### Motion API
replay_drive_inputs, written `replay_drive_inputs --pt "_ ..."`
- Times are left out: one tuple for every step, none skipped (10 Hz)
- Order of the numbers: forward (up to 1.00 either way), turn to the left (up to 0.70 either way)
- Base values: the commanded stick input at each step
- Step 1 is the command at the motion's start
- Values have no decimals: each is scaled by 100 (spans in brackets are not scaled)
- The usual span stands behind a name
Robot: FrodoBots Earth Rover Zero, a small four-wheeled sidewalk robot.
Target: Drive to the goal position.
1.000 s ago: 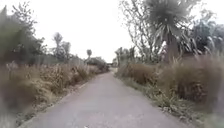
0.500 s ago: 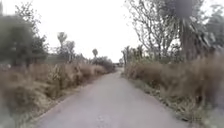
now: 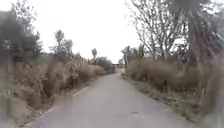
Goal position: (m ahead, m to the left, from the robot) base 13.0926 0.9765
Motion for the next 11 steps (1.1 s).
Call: replay_drive_inputs --pt "100 0" --pt "100 0" --pt "100 0" --pt "100 0" --pt "100 0" --pt "100 0" --pt "100 0" --pt "100 0" --pt "100 0" --pt "100 0" --pt "100 0"
